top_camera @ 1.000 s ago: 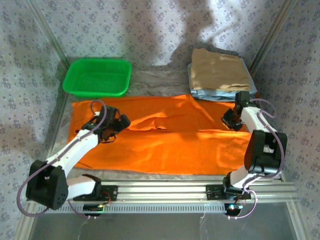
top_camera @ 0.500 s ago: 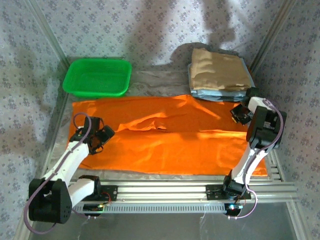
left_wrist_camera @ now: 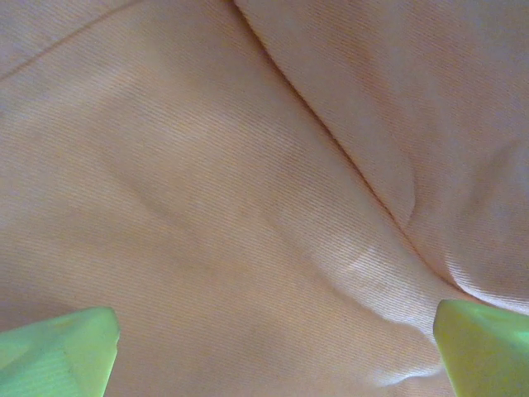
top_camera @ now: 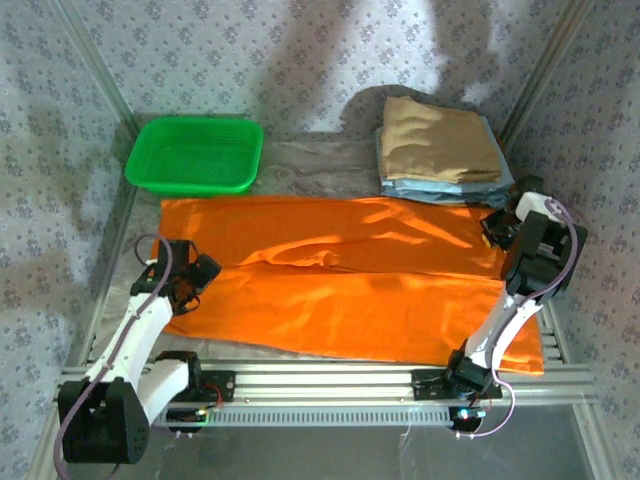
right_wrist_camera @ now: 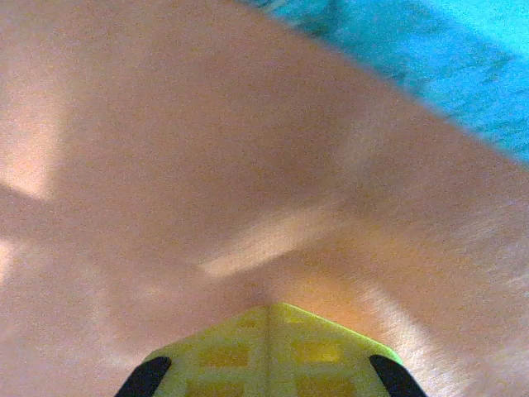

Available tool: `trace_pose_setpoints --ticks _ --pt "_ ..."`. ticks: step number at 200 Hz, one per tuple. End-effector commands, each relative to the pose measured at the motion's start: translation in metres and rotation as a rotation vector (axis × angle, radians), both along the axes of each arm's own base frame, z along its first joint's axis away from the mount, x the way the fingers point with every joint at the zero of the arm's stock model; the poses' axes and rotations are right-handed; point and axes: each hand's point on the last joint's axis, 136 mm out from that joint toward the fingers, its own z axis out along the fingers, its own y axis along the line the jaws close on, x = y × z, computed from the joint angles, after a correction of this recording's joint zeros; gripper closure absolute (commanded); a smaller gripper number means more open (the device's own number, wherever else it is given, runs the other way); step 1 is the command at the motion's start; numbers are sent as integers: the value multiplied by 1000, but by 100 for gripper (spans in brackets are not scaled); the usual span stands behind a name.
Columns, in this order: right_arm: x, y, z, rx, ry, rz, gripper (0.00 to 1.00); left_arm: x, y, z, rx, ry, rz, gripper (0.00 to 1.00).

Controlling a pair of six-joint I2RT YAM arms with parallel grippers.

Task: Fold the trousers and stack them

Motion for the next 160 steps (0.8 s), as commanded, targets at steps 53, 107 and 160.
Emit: trace_pose_setpoints --ticks 53,107,160 --pt "-55 123 60 -26 -104 314 86 -54 50 4 73 188 247 3" --pt "-142 213 28 70 -12 586 86 -89 69 -2 72 306 419 0" --pt "-177 224 23 101 41 625 86 -92 35 -35 -113 309 390 4"
